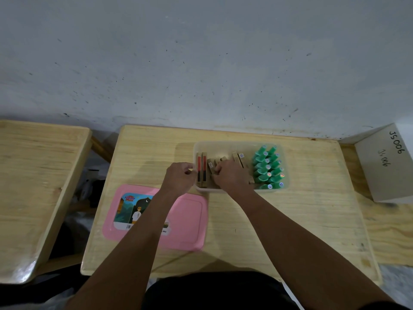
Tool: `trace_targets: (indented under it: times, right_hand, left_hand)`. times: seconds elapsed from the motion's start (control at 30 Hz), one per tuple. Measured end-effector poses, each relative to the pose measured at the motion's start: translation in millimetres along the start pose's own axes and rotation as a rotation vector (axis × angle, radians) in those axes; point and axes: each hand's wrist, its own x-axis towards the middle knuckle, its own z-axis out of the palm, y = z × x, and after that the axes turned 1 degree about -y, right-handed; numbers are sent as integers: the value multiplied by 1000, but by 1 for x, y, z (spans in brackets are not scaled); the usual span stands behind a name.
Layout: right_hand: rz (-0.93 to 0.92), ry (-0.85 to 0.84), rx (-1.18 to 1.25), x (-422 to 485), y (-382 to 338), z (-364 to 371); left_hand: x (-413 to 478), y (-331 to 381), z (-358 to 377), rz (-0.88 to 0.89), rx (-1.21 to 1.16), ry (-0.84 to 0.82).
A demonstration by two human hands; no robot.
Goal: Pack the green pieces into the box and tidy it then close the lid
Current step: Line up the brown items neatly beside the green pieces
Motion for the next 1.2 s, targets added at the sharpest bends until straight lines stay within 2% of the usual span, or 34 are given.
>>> trace_targets:
  times: [0.17,0.37,0.87,1.0,1.07,1.2]
  right_hand:
    - [41,8,-18,3,-9,-6]
    - [87,41,188,3,0,-1]
    - [-21,-54,284,4,-5,6]
    - [66,58,326,2,3,-4]
    - [131,118,247,0,15,-10]
    - [153,23,-1,-3,23,-9]
  left_hand:
    - [0,-1,0,2,1,8]
    - [0,-1,0,0,-9,8]
    - [1,-1,1,10,29,15]
    - [2,-2,1,9,20,2]
    - [2,-2,1,-4,13,7]
    - [2,-1,1,4,21,2]
